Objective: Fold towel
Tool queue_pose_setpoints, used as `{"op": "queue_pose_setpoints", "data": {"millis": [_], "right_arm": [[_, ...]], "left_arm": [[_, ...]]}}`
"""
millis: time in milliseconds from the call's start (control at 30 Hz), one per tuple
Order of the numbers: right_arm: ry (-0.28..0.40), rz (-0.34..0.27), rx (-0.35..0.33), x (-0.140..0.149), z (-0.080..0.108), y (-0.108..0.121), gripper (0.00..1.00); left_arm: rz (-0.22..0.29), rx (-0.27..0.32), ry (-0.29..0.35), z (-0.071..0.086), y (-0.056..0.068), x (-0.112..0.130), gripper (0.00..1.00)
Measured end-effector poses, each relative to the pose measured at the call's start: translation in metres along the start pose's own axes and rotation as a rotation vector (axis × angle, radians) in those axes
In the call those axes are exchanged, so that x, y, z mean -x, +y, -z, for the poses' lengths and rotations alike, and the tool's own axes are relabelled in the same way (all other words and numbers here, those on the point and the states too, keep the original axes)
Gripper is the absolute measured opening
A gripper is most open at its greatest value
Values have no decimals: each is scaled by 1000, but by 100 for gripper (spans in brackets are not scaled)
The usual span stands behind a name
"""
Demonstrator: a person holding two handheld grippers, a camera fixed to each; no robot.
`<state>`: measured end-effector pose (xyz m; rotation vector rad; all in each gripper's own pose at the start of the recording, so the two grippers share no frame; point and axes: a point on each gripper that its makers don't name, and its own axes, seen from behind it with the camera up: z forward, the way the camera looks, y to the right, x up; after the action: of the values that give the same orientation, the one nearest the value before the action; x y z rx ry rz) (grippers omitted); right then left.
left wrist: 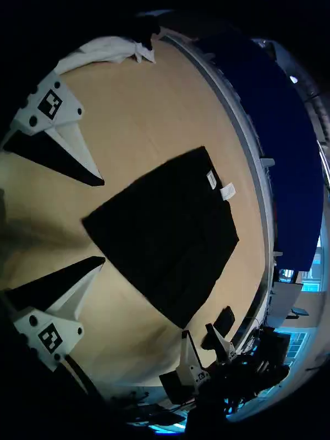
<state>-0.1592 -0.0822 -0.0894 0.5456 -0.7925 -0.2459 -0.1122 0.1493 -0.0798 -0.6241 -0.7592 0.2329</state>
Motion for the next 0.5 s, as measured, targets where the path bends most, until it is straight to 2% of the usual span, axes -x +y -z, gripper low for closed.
{"op": "queue_pose_setpoints", "data": {"millis": [133, 500], "right_arm": [[-11, -8, -3, 6, -2, 0, 100], [-33, -30, -28, 16, -6, -3, 88]], "left_arm": [[0, 3, -13, -6, 1, 4, 94], [-2, -1, -41, -12, 3, 13, 94]]}}
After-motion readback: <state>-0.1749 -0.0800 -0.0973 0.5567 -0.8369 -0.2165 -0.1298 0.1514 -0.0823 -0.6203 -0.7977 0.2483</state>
